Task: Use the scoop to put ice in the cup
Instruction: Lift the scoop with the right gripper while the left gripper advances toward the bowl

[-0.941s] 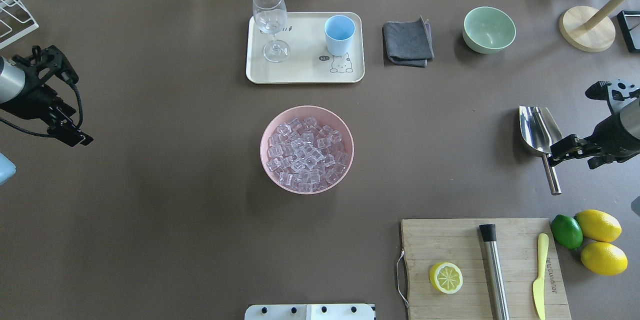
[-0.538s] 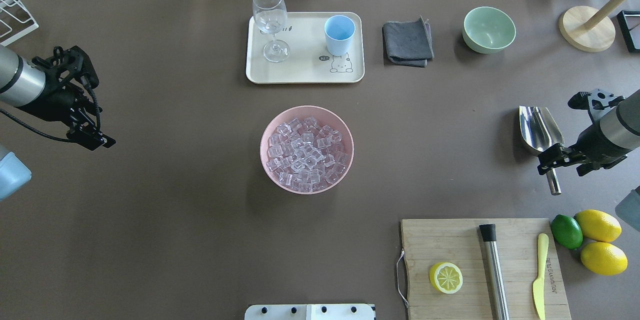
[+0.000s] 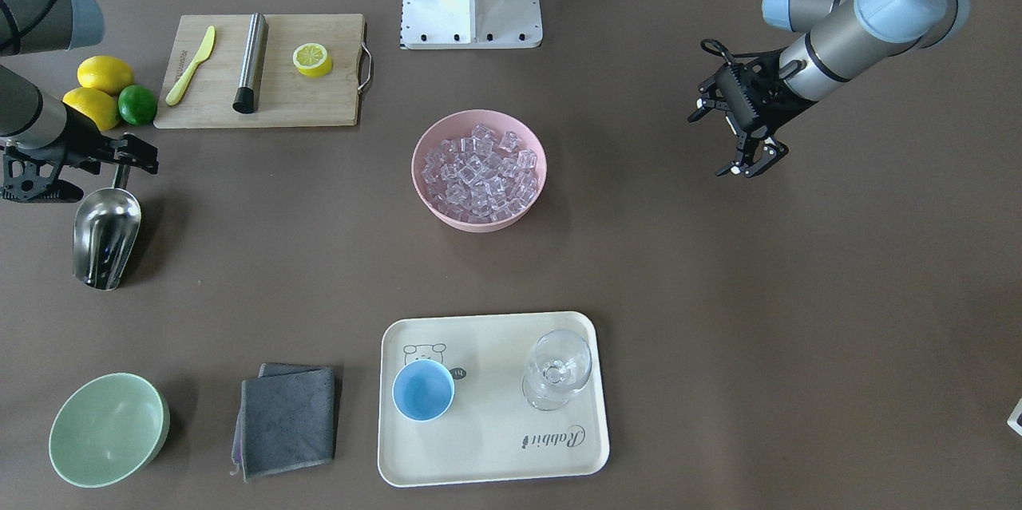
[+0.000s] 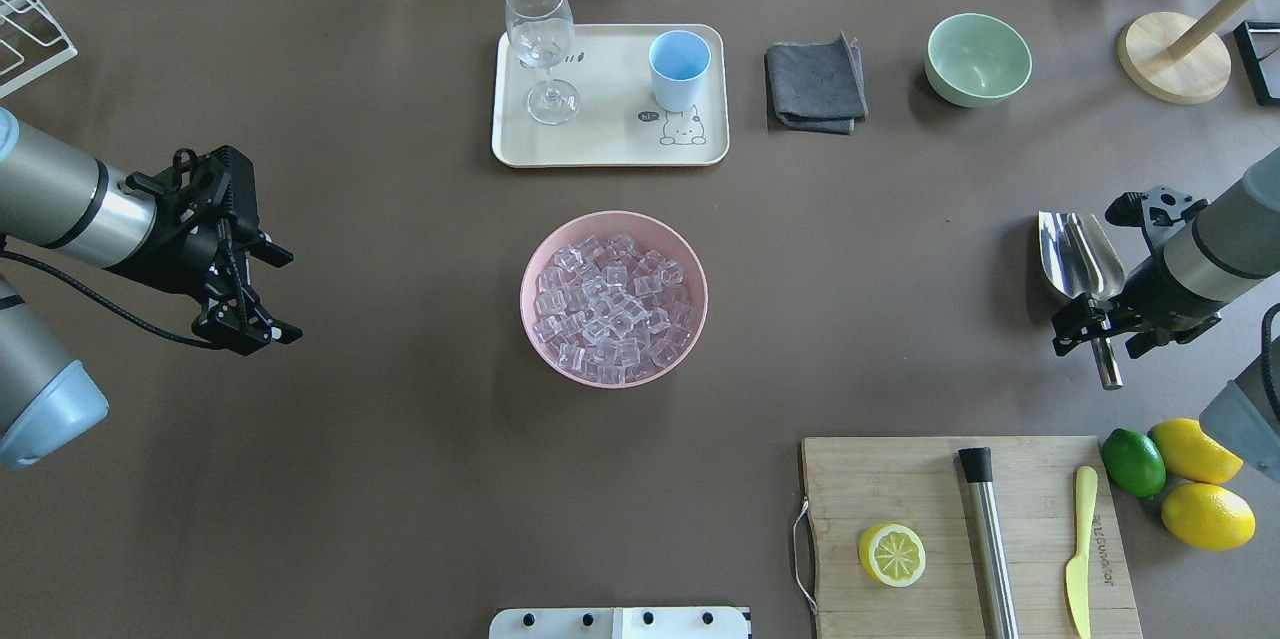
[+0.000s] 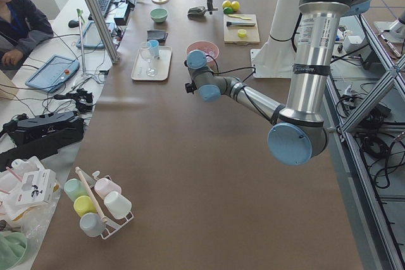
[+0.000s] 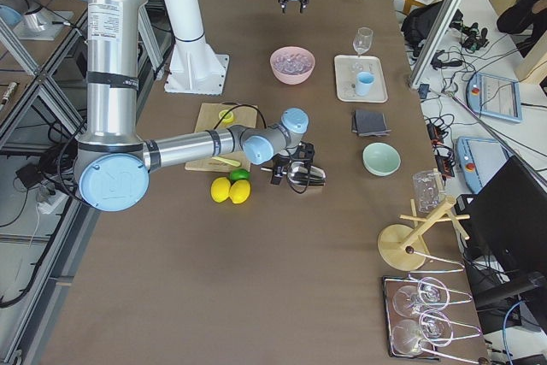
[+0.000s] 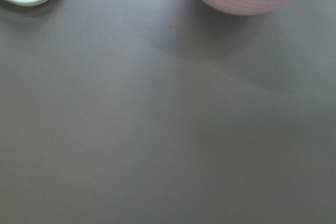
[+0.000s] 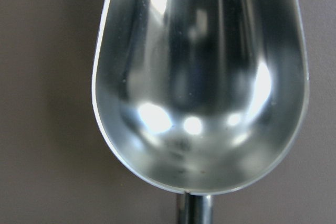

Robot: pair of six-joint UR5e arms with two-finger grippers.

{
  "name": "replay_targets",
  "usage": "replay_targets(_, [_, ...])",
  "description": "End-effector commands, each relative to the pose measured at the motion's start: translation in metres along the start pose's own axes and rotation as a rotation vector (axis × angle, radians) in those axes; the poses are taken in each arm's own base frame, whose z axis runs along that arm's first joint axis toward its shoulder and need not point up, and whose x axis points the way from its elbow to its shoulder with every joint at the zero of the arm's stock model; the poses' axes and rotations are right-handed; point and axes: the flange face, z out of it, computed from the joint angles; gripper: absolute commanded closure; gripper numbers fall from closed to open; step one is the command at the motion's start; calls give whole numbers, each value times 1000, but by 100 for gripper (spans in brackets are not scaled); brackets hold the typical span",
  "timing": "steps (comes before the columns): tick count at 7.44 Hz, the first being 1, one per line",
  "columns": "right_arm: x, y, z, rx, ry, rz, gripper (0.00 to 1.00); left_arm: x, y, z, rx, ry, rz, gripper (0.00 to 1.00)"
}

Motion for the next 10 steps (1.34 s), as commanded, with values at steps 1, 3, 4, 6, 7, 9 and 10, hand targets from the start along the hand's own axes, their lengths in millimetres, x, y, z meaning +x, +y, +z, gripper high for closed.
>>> replay_targets(1, [-4, 2, 2, -8, 0, 10, 72, 27, -10, 2, 100, 31, 118, 2])
replay_targets(3, [4, 14, -4, -9, -4, 10, 100, 77, -33, 36, 178, 131, 245, 2])
replay_targets(4, [3, 18, -8, -8, -10, 7, 100, 81, -31, 42, 219, 136, 282, 2])
replay_targets(6, [-1, 25, -18, -10, -16, 8, 100, 69, -18, 52, 291, 87, 328, 2])
replay_targets(7, [-20, 33, -41, -18, 0, 24, 100, 57, -8, 63, 340, 47, 352, 2])
replay_targets(9, [-49, 43, -79, 11, -11, -43, 100, 34, -20, 89, 393, -11, 366, 2])
replay_targets(10, [-55, 35, -89, 43, -14, -142, 100, 27, -21, 98, 423, -11, 381, 2])
